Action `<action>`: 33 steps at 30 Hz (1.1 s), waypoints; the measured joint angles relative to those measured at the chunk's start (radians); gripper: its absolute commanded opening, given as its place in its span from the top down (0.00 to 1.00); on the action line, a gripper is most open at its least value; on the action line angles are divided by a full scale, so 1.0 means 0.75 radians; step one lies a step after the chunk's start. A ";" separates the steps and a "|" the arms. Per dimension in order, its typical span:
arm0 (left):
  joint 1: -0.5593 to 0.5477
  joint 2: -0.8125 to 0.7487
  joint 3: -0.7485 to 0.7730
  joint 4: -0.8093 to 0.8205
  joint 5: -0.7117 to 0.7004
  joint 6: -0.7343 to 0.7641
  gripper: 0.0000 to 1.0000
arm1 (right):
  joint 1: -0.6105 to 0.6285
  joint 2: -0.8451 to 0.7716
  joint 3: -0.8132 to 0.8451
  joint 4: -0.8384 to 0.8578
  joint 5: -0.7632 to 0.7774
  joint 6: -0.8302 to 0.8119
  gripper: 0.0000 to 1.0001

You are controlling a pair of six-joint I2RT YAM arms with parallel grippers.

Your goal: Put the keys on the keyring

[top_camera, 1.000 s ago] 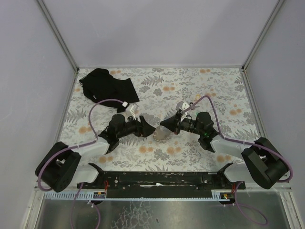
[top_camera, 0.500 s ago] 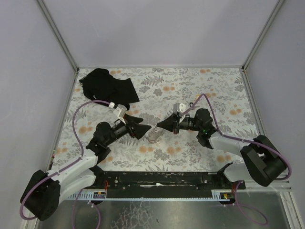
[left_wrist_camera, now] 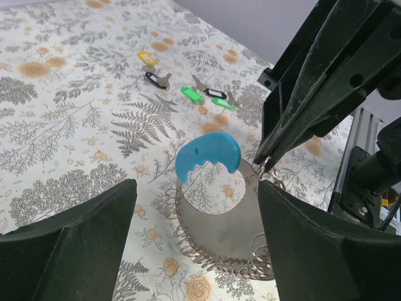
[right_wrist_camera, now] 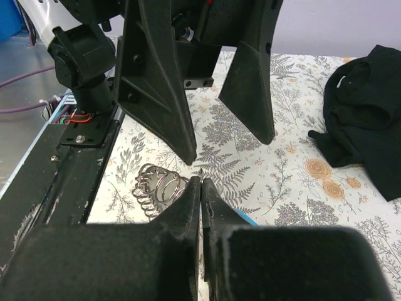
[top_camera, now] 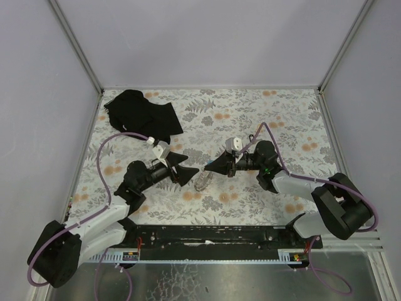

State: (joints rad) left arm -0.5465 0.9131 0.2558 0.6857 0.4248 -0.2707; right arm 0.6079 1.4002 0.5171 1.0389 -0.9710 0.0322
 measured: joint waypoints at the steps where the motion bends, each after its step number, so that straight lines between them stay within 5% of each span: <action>1: 0.000 0.015 0.000 0.002 0.004 0.010 0.18 | -0.002 0.005 0.002 0.000 -0.009 -0.005 1.00; 10: 0.000 0.168 0.013 0.013 -0.011 0.029 0.17 | -0.019 0.016 0.003 -0.015 -0.052 -0.040 1.00; 19: 0.006 0.105 -0.016 0.053 -0.001 0.104 0.15 | -0.026 0.011 0.008 -0.125 -0.049 -0.119 1.00; 33: 0.006 0.210 -0.038 0.155 0.164 0.179 0.31 | -0.026 0.012 0.017 -0.069 -0.058 -0.073 1.00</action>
State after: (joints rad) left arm -0.5423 1.0706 0.2276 0.8017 0.5480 -0.1368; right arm 0.5880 1.4094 0.5297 0.9871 -1.0149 -0.0223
